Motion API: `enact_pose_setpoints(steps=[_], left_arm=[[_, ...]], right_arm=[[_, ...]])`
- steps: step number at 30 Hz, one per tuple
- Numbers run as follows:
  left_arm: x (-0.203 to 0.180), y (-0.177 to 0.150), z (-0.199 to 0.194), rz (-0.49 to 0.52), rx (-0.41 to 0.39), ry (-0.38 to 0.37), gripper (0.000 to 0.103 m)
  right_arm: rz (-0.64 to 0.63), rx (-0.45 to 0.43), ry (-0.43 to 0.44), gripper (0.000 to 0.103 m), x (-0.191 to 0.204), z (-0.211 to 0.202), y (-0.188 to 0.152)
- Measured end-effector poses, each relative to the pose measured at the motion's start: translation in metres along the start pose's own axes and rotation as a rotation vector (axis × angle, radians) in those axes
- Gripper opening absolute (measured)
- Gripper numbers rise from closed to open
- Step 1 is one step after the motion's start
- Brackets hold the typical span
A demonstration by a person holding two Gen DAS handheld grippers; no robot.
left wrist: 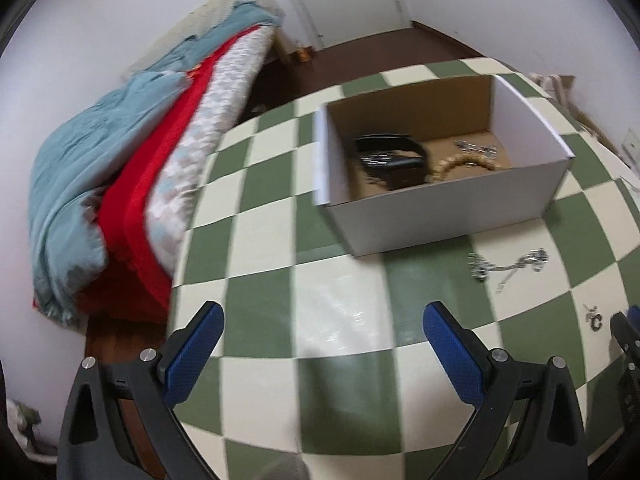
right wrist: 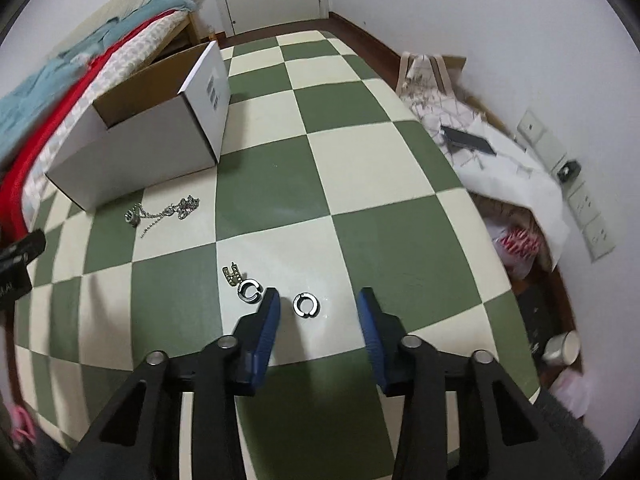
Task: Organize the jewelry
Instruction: 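Grasp the small silver chain with the left gripper while the right gripper grasps a black ring, then carry the chain and ring over the box with both grippers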
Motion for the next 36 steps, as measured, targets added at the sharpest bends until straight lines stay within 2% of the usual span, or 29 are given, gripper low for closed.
enact_pose_setpoints(steps=[1, 3, 7, 10, 13, 15, 18, 20, 21, 28, 36], left_arm=[[-0.005, 0.001, 0.002, 0.01, 0.001, -0.019, 0.102], [-0.018, 0.004, 0.007, 0.039, 0.005, -0.057, 0.102], [-0.042, 0.008, 0.021, 0.054, 0.038, -0.15, 0.101], [-0.057, 0.009, 0.029, 0.069, 0.052, -0.183, 0.099], [-0.069, 0.008, 0.033, 0.078, 0.061, -0.204, 0.079], [-0.074, 0.01, 0.031, 0.07, 0.05, -0.218, 0.073], [-0.076, 0.011, 0.03, 0.047, 0.039, -0.269, 0.042], [-0.078, 0.011, 0.029, 0.043, 0.041, -0.29, 0.011], [-0.081, 0.011, 0.029, 0.047, 0.043, -0.294, 0.008], [-0.071, 0.012, 0.021, 0.027, 0.015, -0.297, 0.007], [-0.037, 0.024, -0.009, -0.024, -0.03, -0.322, 0.007]], right_arm=[[-0.013, -0.009, -0.007, 0.029, 0.002, 0.0, 0.0], [-0.039, -0.028, -0.025, 0.014, 0.005, 0.0, -0.001], [-0.02, -0.039, -0.033, 0.014, 0.002, 0.0, 0.0], [0.011, -0.038, -0.042, 0.014, -0.007, 0.002, 0.003], [0.04, -0.035, -0.051, 0.014, -0.017, 0.004, 0.006], [0.055, -0.033, -0.054, 0.014, -0.022, 0.005, 0.008], [0.057, -0.033, -0.06, 0.014, -0.023, 0.006, 0.009], [0.056, -0.034, -0.062, 0.014, -0.023, 0.006, 0.009], [0.056, -0.035, -0.062, 0.014, -0.023, 0.007, 0.01], [0.073, -0.03, -0.058, 0.014, -0.025, 0.007, 0.011], [0.106, -0.04, -0.037, 0.014, -0.027, -0.004, 0.015]])
Point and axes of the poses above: each gripper's, at about its wrist camera, not at the fingertips, and z roughly the way its jaws point, x to its left, y to its top, the point moved 2 cm from there along z, roughly the way its jaws point, and after that the axes turned 13 degrees about -x, right-handed, at the moved point
